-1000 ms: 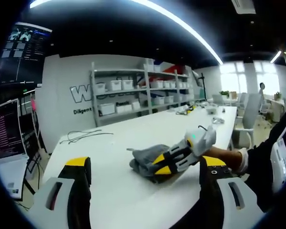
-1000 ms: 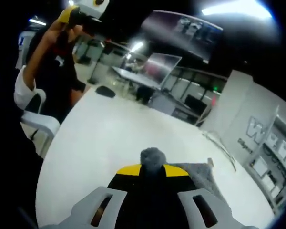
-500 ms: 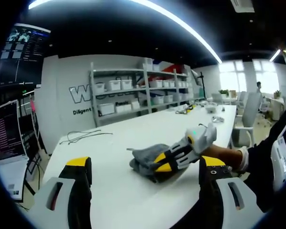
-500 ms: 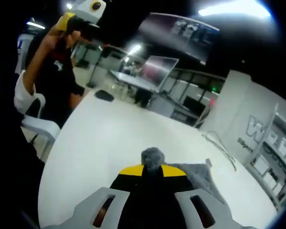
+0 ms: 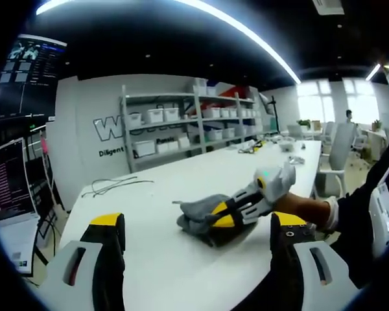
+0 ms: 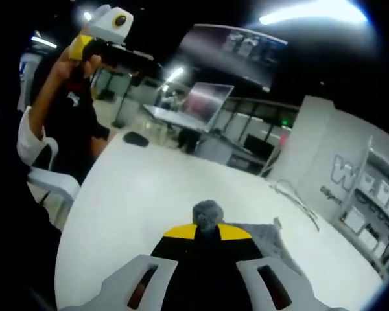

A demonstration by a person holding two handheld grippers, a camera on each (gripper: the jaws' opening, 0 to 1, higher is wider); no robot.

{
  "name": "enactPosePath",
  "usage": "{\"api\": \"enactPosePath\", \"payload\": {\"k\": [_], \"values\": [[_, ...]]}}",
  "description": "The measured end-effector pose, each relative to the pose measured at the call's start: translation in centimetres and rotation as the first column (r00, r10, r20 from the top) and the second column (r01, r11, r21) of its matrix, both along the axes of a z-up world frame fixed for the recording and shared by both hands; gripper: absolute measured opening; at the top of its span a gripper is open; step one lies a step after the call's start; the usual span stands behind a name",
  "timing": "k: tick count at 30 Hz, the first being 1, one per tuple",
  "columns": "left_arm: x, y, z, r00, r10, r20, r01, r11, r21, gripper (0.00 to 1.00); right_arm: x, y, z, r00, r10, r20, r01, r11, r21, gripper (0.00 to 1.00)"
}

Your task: Open the folded towel by lifting each exposed corner and separating the folded layers until the towel lies flat within the target outline without major curled edges

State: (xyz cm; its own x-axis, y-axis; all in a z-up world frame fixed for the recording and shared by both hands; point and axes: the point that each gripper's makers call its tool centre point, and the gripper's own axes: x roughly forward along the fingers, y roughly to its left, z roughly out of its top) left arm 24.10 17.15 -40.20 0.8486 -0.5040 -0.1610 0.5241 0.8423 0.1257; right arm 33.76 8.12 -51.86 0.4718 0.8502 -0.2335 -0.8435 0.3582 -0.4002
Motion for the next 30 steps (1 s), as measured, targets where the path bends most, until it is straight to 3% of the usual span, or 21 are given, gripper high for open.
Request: {"api": "enactPosePath", "payload": {"k": [30], "values": [[-0.1, 0.2, -0.2, 1.0, -0.004, -0.009, 0.004, 1.0, 0.009, 0.91, 0.8, -1.6, 2.7, 0.997, -0.065, -0.042, 0.071, 0.983, 0.172, 0.05]]}}
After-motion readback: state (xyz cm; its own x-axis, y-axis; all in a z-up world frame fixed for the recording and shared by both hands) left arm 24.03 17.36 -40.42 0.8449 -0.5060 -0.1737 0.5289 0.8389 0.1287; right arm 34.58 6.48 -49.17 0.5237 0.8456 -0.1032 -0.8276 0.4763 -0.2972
